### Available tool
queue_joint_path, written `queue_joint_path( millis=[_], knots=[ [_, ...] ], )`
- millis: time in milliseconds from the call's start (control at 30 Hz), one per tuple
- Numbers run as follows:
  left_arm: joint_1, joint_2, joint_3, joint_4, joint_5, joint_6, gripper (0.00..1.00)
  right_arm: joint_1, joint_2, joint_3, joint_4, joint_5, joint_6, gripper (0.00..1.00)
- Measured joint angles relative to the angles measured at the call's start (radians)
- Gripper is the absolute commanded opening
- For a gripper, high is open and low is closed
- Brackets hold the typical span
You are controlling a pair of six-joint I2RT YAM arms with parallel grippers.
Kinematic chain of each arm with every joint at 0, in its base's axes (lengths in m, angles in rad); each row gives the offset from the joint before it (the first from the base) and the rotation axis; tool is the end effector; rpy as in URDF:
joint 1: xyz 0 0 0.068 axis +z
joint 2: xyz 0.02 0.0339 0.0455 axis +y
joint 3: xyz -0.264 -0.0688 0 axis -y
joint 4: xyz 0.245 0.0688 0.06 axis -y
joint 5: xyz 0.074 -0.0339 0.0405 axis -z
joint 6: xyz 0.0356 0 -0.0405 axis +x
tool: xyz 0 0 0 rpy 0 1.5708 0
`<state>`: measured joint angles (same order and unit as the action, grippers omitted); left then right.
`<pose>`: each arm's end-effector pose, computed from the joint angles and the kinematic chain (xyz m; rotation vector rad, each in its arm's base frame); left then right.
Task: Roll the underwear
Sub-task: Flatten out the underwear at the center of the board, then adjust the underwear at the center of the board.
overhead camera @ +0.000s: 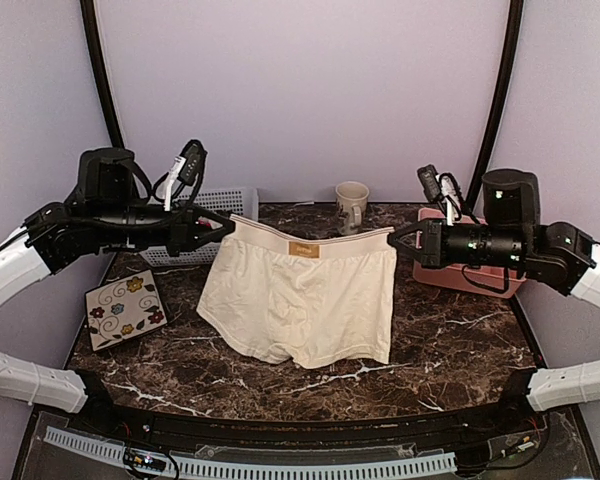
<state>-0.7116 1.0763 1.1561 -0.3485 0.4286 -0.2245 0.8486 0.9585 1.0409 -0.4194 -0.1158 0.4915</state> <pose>0.1696 -0.1658 0.3970 0.7720 1.7865 -1.0328 0.1362 0.1608 0.3733 -0.4444 1.9906 0.9902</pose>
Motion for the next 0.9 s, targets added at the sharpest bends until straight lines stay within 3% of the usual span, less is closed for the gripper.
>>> queue_joint_path(
  millis=[33, 67, 133, 167, 200, 233, 333, 433, 633, 733, 900],
  knots=[
    [0.001, 0.009, 0.000, -0.004, -0.025, 0.000, 0.00, -0.014, 0.008, -0.009, -0.005, 0.020, 0.009, 0.03],
    [0.003, 0.032, 0.000, -0.006, -0.068, 0.000, 0.02, -0.037, 0.028, -0.019, -0.008, 0.044, 0.015, 0.16],
    [0.020, 0.122, 0.002, -0.004, -0.159, -0.001, 0.19, -0.096, 0.104, -0.048, 0.005, 0.100, 0.019, 0.46],
    [0.037, 0.167, 0.004, -0.001, -0.187, -0.008, 0.31, -0.129, 0.152, -0.062, 0.012, 0.124, 0.026, 0.56],
    [0.061, 0.235, 0.009, 0.003, -0.223, -0.010, 0.47, -0.158, 0.206, -0.071, 0.014, 0.141, 0.034, 0.60],
    [0.090, 0.314, 0.019, 0.002, -0.261, -0.017, 0.58, -0.192, 0.277, -0.073, 0.010, 0.160, 0.038, 0.62],
    [0.153, 0.523, 0.081, -0.044, -0.360, -0.026, 0.61, -0.272, 0.454, -0.063, -0.028, 0.204, 0.039, 0.63],
    [0.173, 0.646, 0.168, -0.117, -0.420, -0.032, 0.62, -0.307, 0.515, -0.031, -0.076, 0.208, 0.011, 0.61],
    [0.121, 0.478, 0.055, -0.136, -0.341, -0.014, 0.56, -0.293, 0.470, -0.023, -0.007, -0.040, -0.063, 0.50],
    [0.056, 0.357, -0.064, -0.122, -0.246, -0.014, 0.48, -0.251, 0.486, -0.045, 0.026, -0.157, -0.079, 0.46],
    [-0.064, 0.340, -0.227, -0.075, -0.106, -0.037, 0.39, -0.122, 0.502, -0.103, 0.063, -0.289, -0.080, 0.38]
  ],
)
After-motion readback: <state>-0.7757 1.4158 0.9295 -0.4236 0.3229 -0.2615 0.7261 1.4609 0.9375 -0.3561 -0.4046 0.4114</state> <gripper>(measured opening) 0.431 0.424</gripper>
